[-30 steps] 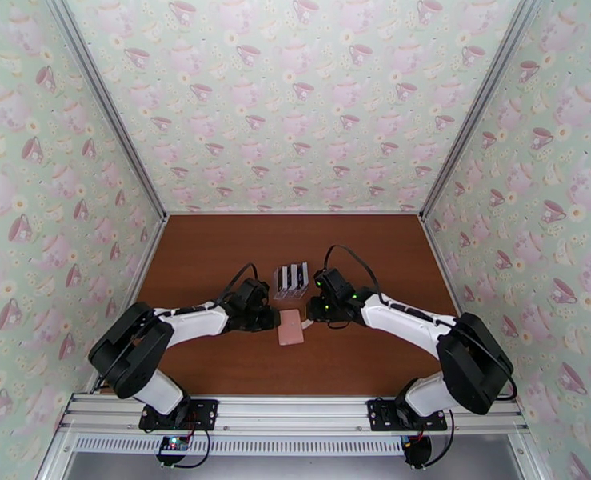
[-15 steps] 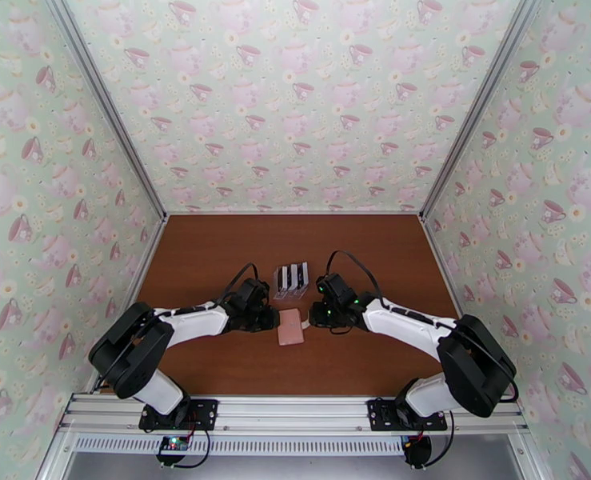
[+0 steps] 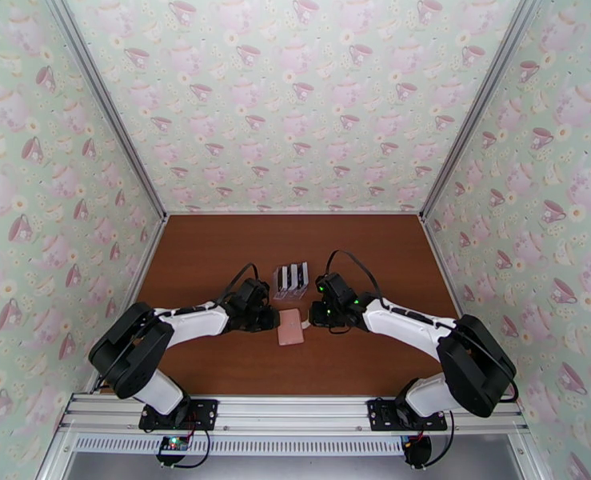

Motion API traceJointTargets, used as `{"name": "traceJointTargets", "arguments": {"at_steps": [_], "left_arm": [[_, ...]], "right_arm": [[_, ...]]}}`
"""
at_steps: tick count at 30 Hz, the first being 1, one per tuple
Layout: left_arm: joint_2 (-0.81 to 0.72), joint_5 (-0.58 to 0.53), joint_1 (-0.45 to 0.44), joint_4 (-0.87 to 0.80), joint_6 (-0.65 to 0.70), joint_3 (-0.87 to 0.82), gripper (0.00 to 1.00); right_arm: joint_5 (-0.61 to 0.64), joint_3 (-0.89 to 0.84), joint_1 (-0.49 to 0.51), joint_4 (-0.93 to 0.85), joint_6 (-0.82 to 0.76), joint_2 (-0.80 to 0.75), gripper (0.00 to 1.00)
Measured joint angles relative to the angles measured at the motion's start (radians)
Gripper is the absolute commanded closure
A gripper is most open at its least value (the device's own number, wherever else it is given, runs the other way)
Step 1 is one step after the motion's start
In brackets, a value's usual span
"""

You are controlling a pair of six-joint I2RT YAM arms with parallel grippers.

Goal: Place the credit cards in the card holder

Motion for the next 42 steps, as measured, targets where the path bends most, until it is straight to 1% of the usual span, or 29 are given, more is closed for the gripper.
{"name": "traceJointTargets", "arguments": {"at_steps": [8,13,17,19,20,32,42], "left_arm": [[0.0,0.0,0.0,0.0,0.0,0.0,0.74],[0.0,0.0,0.0,0.0,0.0,0.0,0.74],[0.0,0.0,0.0,0.0,0.0,0.0,0.74],[0.0,0.0,0.0,0.0,0.0,0.0,0.74],[0.0,0.0,0.0,0.0,0.0,0.0,0.74],[0.005,0.0,-0.008,-0.001,0.0,0.007,0.74],[0.006,0.0,-0.022,0.0,0.0,0.009,0.74]], "right_arm": [[0.0,0.0,0.0,0.003,0.0,0.005,0.83],[-0.001,0.0,0.0,0.005,0.0,0.014,0.86],[-0.005,0.0,0.0,0.012,0.0,0.016,0.91],[-0.009,0.0,0.0,0.011,0.001,0.016,0.96],[-0.013,0.0,0.0,0.012,0.003,0.016,1.0],[-0.042,0.001,0.002,0.026,0.013,0.016,1.0],[-0.065,0.038,0.055,0.061,0.034,0.069,1.0]]}}
